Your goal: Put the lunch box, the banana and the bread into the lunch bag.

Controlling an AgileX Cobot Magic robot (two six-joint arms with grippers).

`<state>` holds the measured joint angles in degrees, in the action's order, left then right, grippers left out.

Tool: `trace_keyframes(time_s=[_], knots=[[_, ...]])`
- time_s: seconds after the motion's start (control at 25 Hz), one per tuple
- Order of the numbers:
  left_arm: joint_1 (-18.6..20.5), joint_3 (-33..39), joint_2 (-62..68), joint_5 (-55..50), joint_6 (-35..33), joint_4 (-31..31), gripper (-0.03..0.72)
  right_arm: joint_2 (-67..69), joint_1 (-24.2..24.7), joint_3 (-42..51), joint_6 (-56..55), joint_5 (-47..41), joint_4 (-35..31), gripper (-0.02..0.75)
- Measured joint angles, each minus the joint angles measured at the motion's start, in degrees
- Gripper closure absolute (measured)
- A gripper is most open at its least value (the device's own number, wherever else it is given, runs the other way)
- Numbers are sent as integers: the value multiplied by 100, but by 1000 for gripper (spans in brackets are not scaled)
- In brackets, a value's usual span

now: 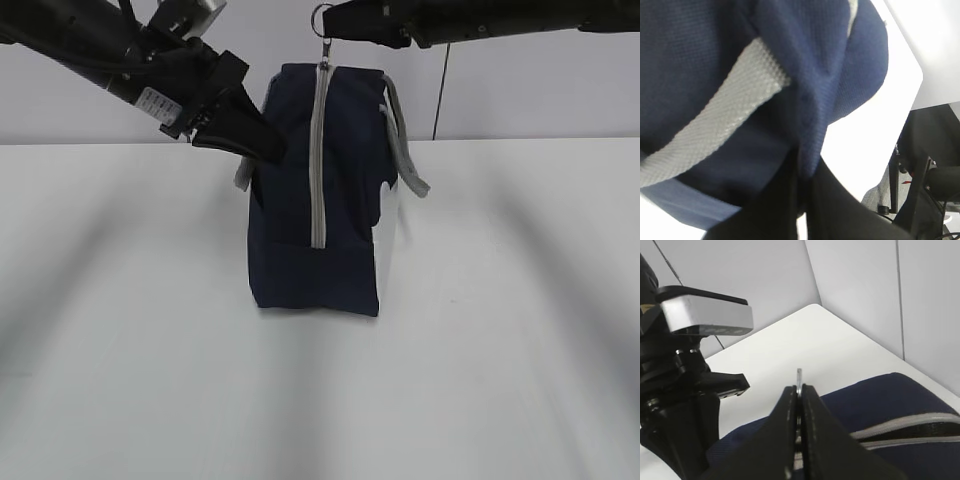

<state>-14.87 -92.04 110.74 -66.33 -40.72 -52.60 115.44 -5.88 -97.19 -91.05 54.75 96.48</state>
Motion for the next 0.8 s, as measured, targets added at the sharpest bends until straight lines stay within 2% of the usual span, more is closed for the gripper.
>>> trace_keyframes(time_s=[0.48, 0.8], knots=[[-2, 0, 0, -29, 6, 66, 685, 835, 67, -977, -235, -112, -32, 754], [-2, 0, 0, -71, 6, 109, 686, 1746, 104, -2165, -512, -116, -66, 754]])
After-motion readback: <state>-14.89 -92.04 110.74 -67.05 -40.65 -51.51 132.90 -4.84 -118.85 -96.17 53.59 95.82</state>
